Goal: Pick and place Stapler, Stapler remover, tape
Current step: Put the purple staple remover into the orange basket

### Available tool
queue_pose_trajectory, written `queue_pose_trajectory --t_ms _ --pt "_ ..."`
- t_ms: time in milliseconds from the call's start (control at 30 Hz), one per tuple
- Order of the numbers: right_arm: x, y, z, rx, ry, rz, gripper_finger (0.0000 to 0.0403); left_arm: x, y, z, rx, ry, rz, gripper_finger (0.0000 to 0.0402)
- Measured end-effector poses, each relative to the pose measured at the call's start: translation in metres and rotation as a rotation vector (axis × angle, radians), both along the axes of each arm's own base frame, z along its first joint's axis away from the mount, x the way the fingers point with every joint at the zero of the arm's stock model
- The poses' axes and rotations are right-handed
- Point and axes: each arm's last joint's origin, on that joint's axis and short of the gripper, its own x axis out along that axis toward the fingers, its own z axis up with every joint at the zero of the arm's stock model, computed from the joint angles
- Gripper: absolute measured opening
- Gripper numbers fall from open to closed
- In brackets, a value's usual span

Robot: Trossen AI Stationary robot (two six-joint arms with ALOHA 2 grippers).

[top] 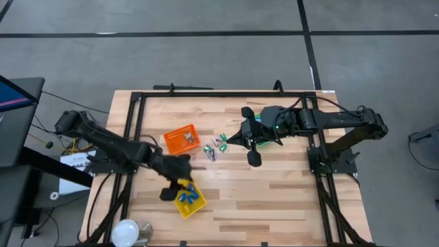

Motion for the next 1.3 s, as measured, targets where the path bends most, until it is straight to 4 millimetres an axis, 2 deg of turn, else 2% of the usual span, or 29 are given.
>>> queue_pose_trajectory --t_ms 200,367,533,767,867,1133,1300 --pt "0.000 -0.007 0.000 0.000 0.004 -0.024 0.0000 -0.013 0.028 0.037 -0.015 -0.183 0.162 0.0173" --pt "0.001 -0.016 -0.001 0.014 0.014 -0.059 0.0000 -0.023 0.047 0.055 0.014 -0.285 0.282 0.0173" --pt "-0.001 -0.025 -0.004 0.049 0.052 -0.107 0.0000 -0.025 0.059 0.058 0.050 -0.309 0.339 0.0173" --pt "-0.002 -0.030 -0.006 0.052 0.077 -0.125 0.0004 -0.015 0.059 0.048 0.207 -0.293 0.200 0.0173" --pt "-0.002 -0.030 -0.006 0.063 0.077 -0.132 0.0027 -0.012 0.059 0.044 0.225 -0.277 0.187 0.0173" --pt "-0.002 -0.041 -0.007 0.078 0.088 -0.175 0.0119 -0.010 0.067 0.043 0.224 -0.262 0.228 0.0174" --pt "-0.003 -0.055 -0.007 0.071 0.089 -0.213 0.0161 -0.006 0.072 0.060 0.219 -0.315 0.256 0.0196"
